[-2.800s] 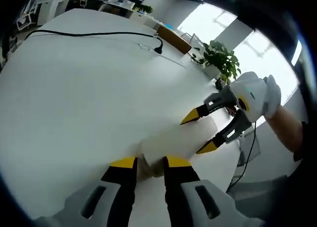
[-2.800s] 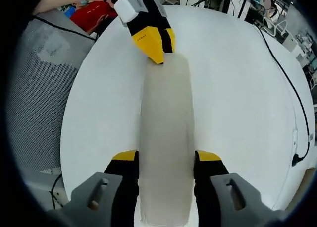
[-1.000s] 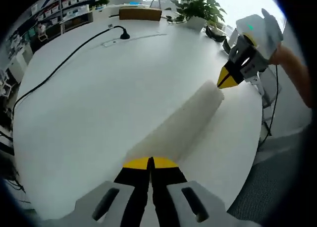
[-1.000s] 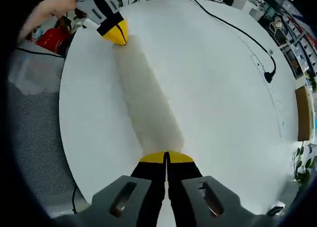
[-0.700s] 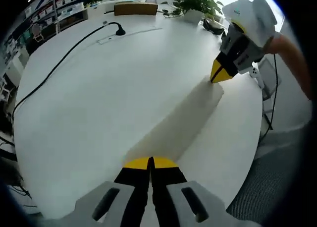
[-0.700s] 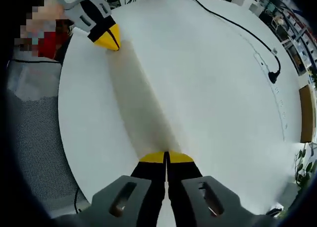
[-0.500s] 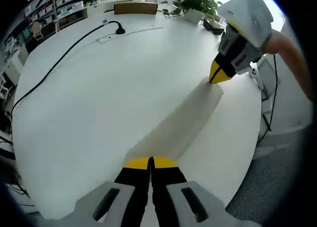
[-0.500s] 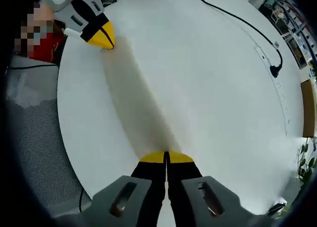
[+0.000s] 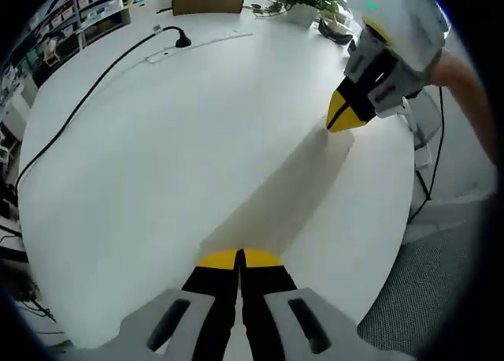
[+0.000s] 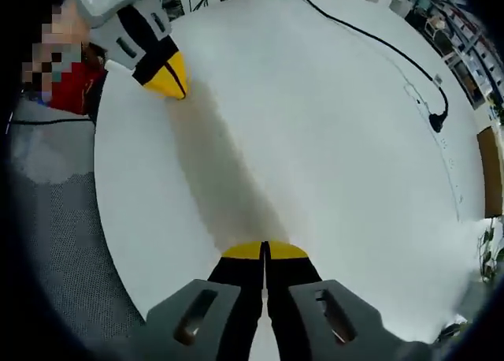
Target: Arrange the utensils inside the cutlery case until each visible utensil rests in its matching compartment.
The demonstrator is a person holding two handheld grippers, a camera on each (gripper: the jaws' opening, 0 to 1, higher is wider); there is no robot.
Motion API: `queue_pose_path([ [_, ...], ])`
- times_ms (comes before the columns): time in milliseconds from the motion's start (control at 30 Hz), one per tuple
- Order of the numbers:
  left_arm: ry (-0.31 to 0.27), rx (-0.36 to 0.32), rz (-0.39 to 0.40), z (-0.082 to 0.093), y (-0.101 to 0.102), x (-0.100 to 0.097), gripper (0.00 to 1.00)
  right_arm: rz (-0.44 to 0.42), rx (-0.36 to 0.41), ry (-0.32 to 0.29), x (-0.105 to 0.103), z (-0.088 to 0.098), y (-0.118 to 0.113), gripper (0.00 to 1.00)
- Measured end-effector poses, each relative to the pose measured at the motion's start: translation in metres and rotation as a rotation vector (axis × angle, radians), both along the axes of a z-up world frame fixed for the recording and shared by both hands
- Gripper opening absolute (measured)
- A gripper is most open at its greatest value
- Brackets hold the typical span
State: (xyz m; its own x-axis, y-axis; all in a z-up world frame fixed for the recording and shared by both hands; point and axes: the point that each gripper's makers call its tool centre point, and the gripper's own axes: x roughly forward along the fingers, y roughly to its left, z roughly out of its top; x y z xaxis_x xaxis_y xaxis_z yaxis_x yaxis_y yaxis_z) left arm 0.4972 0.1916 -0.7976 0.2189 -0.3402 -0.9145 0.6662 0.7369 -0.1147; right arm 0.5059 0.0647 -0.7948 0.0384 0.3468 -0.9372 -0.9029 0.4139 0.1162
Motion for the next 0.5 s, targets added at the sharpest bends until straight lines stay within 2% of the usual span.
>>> queue_pose_path([
  [33, -0.003, 0.0, 0.004, 0.0, 0.0, 0.0, 0.0, 0.002, 0.028, 0.005, -0.002, 0.0, 0.01, 0.0],
  [133, -0.011, -0.008, 0.011, 0.0, 0.001, 0.0, 0.0, 0.008, 0.006, -0.041, 0.005, -0.006, 0.027, 0.0],
  [167, -0.013, -0.011, 0.014, 0.0, 0.002, 0.0, 0.0, 0.007, -0.016, -0.04, 0.005, -0.007, 0.027, 0.0],
  [233, -0.018, -0.019, 0.019, 0.0, 0.002, 0.0, 0.0, -0.009, -0.044, -0.02, 0.008, -0.007, 0.025, 0.0],
  [300, -0.024, -0.024, 0.019, -0.001, 0.002, 0.0, 0.0, -0.091, -0.042, 0.031, 0.007, -0.008, 0.023, 0.0],
  [333, -0.024, -0.03, 0.032, -0.001, 0.002, 0.001, 0.0, -0.064, -0.051, 0.028, 0.006, -0.008, 0.023, 0.0],
  [367, -0.027, -0.029, 0.029, -0.001, 0.002, 0.0, 0.0, 0.002, -0.062, -0.004, 0.008, -0.008, 0.024, 0.0],
  [500, -0.038, -0.046, 0.028, -0.001, -0.001, 0.003, 0.0, -0.025, -0.098, 0.011, 0.006, -0.009, 0.025, 0.0],
])
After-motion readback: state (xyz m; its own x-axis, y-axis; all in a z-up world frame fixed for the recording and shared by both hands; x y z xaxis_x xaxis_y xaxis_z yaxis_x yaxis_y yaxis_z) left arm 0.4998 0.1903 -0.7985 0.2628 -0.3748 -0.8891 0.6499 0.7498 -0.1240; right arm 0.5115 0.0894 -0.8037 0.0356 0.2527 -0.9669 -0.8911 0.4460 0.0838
